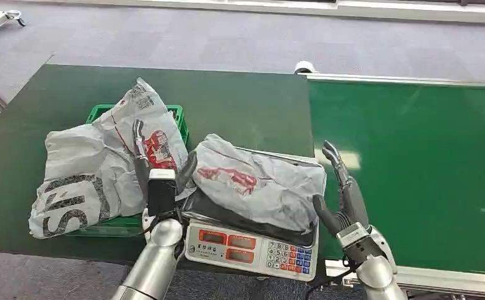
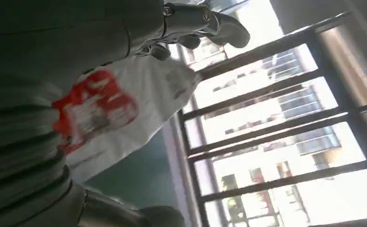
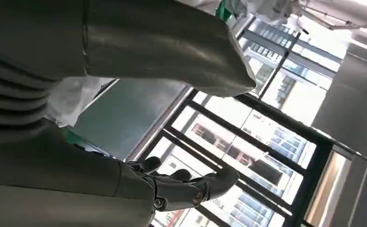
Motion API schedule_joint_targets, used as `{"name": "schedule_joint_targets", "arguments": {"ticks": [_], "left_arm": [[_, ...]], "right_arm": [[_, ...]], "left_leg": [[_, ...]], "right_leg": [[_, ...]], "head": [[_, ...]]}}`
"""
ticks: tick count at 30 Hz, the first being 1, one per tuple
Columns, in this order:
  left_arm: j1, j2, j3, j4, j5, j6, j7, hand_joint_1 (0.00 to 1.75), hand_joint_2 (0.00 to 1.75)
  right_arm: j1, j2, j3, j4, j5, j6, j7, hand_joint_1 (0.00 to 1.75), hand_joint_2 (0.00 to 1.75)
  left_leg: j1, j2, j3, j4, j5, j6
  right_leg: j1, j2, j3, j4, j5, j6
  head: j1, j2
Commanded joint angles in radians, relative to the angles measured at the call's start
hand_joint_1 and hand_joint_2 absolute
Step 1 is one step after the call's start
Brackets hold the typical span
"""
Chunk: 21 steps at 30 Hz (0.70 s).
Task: Moved the parcel from conveyor to table for the left to box.
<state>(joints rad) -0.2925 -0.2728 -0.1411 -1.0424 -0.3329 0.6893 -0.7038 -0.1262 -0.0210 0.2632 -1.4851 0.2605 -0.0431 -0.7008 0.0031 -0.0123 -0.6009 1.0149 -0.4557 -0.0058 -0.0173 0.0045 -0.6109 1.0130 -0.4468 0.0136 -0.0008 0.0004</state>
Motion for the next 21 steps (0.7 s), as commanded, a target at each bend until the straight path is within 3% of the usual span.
{"name": "schedule_joint_targets", "arguments": {"ticks": [1,6,8,12,13,14,16,19,21], "left_arm": [[0.081,-0.076,0.213,-0.351,-0.064,0.009,0.006,0.00,1.75],[0.092,-0.074,0.196,-0.368,0.052,0.009,0.006,0.00,1.75],[0.080,-0.029,0.096,-0.293,0.116,0.009,0.006,0.00,1.75],[0.080,-0.029,0.096,-0.293,0.116,0.009,0.006,0.00,1.75],[0.044,0.022,-0.027,-0.180,0.215,0.009,0.006,0.00,1.75],[0.007,0.051,-0.095,-0.070,0.298,-0.115,0.006,0.00,1.75],[-0.025,0.063,-0.157,-0.010,0.306,-0.197,0.006,0.00,1.75],[-0.070,0.069,-0.232,0.078,0.298,-0.311,0.006,0.00,1.75],[-0.093,0.072,-0.262,0.120,0.286,-0.300,0.006,0.00,1.75]], "right_arm": [[-0.014,0.005,-0.059,0.002,-0.075,-0.025,0.003,0.00,1.75],[-0.004,0.017,-0.120,-0.020,-0.138,-0.132,0.003,0.00,1.75],[-0.001,0.032,-0.163,-0.003,-0.115,-0.297,0.003,0.00,1.75],[-0.001,0.032,-0.163,-0.003,-0.115,-0.297,0.003,0.00,1.75],[-0.005,0.035,-0.196,0.021,-0.094,-0.399,0.003,0.00,1.75],[-0.013,0.036,-0.216,0.071,-0.129,-0.436,0.003,0.00,1.75],[-0.048,0.026,-0.232,0.153,-0.175,-0.460,0.003,0.00,1.75],[-0.084,0.020,-0.220,0.232,-0.168,-0.586,0.003,0.00,1.75],[-0.086,0.034,-0.260,0.242,-0.210,-0.578,0.003,0.00,1.75]], "left_leg": [[0.000,0.004,0.003,0.000,-0.001,0.000],[0.000,0.002,0.002,0.000,-0.001,0.000],[0.000,0.000,0.002,-0.001,0.000,0.000],[0.000,0.000,0.003,-0.001,0.000,0.000],[0.000,0.000,0.002,0.000,0.000,0.000],[0.000,0.001,0.004,-0.002,-0.001,0.000],[0.000,-0.003,0.005,-0.003,0.001,0.000],[0.000,-0.006,0.004,-0.003,0.002,0.000],[0.000,-0.003,0.004,-0.002,0.001,0.001]], "right_leg": [[0.001,0.002,0.002,-0.001,0.000,-0.001],[0.000,0.001,0.001,-0.001,0.000,0.000],[0.000,-0.002,0.002,-0.001,0.000,0.000],[0.000,-0.002,0.003,-0.002,0.000,0.000],[0.000,-0.001,0.003,-0.002,0.000,0.000],[0.000,-0.001,0.004,-0.003,0.000,0.000],[0.000,-0.005,0.007,-0.004,0.000,-0.001],[0.000,-0.008,0.006,-0.004,0.000,0.000],[0.000,-0.005,0.006,-0.004,0.001,0.000]], "head": [[-0.001,0.000],[-0.001,0.000],[-0.001,0.000],[-0.001,0.000],[0.000,0.000],[-0.001,0.000],[0.000,0.000],[-0.001,0.000],[0.000,0.000]]}}
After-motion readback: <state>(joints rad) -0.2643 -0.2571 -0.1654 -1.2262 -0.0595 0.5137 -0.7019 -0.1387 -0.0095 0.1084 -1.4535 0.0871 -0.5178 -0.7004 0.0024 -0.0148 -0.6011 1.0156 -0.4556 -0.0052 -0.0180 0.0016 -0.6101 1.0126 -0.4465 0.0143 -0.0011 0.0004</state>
